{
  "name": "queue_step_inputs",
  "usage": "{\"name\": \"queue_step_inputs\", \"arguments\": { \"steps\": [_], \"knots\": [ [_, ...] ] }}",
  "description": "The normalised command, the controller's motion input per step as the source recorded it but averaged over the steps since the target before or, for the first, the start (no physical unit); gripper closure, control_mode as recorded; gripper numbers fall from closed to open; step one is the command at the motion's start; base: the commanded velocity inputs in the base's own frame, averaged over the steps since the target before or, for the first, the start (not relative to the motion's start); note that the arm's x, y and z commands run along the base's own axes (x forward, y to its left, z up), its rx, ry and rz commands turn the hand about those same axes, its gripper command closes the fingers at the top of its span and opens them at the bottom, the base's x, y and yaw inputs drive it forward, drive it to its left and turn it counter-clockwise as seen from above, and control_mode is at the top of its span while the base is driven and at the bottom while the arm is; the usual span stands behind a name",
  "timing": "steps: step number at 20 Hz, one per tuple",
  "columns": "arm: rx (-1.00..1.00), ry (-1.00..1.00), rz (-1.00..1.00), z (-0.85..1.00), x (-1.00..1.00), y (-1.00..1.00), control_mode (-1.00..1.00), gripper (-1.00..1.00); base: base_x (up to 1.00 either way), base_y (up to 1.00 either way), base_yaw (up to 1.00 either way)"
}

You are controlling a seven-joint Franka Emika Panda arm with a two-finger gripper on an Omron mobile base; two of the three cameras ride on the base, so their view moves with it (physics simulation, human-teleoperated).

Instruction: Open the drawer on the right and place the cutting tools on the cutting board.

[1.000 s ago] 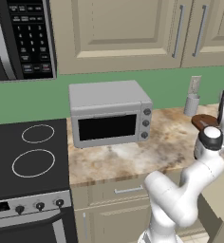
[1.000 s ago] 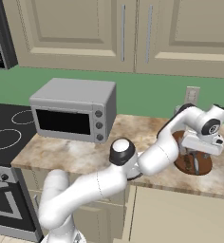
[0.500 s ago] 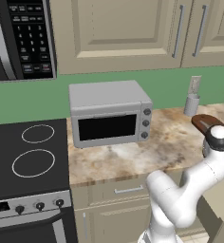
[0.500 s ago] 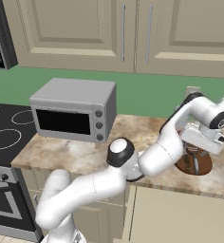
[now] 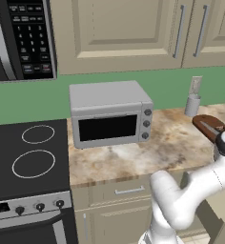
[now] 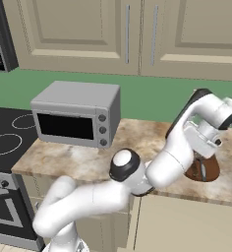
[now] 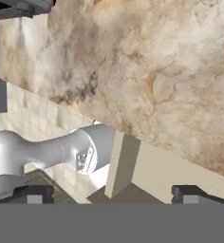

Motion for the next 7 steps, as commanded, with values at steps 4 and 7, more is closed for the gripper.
{"name": "queue_step_inputs", "arguments": {
  "steps": [4,7],
  "knots": [
    [-0.05,-0.15,0.07,0.0,-0.96,1.0,-1.0,-1.0,0.0,0.0,0.0],
    [-0.06,-0.17,0.06,0.0,-0.89,1.0,-1.0,-1.0,0.0,0.0,0.0]
  ]
}}
